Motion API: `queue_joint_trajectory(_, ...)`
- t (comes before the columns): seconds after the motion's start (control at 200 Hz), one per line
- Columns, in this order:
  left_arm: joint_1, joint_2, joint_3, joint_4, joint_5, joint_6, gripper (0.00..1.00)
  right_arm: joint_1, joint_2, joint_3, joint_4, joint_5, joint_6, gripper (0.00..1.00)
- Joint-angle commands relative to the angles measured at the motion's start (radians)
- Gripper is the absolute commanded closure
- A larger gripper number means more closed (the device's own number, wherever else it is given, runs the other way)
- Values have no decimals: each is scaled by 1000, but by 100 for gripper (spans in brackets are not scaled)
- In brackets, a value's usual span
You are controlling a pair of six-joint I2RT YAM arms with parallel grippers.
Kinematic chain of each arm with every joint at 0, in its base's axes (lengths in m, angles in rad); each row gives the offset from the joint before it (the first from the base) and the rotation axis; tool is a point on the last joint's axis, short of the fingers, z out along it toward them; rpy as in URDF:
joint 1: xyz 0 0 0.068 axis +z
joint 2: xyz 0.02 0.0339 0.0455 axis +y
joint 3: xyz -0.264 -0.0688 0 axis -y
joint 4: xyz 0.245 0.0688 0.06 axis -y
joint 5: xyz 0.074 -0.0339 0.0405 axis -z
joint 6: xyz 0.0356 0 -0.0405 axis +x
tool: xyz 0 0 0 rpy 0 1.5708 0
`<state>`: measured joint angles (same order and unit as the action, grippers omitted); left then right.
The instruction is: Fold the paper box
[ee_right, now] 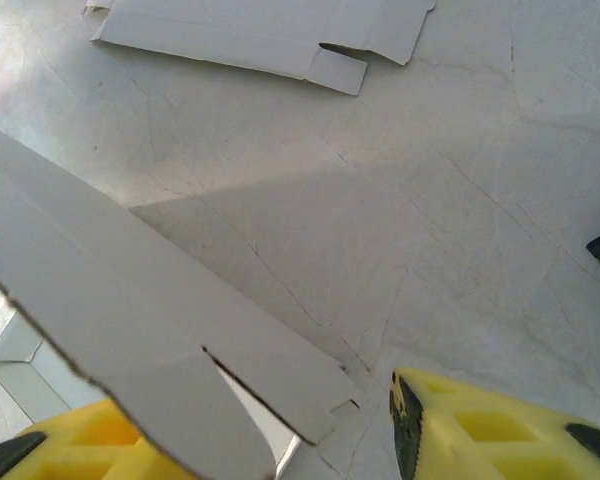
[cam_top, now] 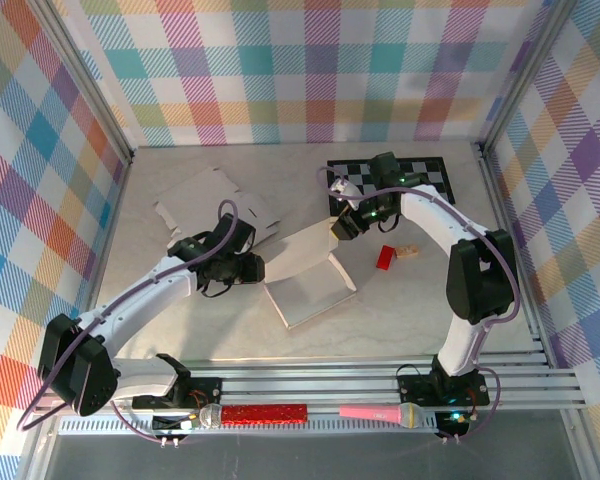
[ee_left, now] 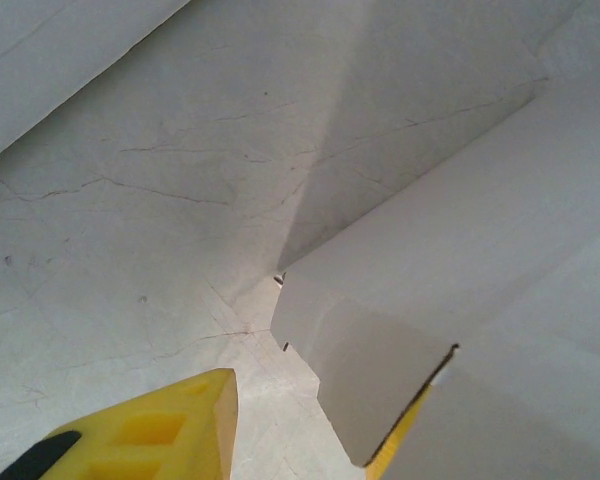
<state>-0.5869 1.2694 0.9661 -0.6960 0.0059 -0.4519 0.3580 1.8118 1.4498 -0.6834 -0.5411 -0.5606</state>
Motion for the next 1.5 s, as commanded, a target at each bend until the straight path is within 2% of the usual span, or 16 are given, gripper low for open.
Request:
queue_joint_trajectory(0.0,-8,13,31,21,-15,2,65,16,13,31,-13,-18,-19,50)
queue_joint_trajectory(0.045,-7,18,34,21,-18,2,67,19,16,33,-15,-18,-18,51)
queue_joint_trajectory(0.145,-8,22,36,21,-29,1,73,22,18,34,-25,0,-13,59)
queue_joint_trajectory(0.515,-7,48,58,27,-51,0,86,39,-68,-48,-32,98,11,64)
queue_joint_trajectory(0.615,-7,57,63,30,-49,2,90,41,-75,-55,-28,103,25,70)
queue_joint_trajectory(0.785,-7,72,72,36,-46,5,92,50,-68,-45,-21,99,64,81)
queue_joint_trajectory(1.075,-8,77,79,39,-67,2,94,64,-75,-50,-2,91,137,91)
queue_joint_trajectory(1.195,-6,76,82,48,-79,7,95,67,-106,-91,43,97,186,90)
queue_joint_trajectory(1.295,-7,84,92,56,-80,33,96,67,-118,-112,61,106,199,81)
queue_joint_trajectory(1.495,-7,100,112,44,-79,105,96,40,-92,-75,48,107,181,69)
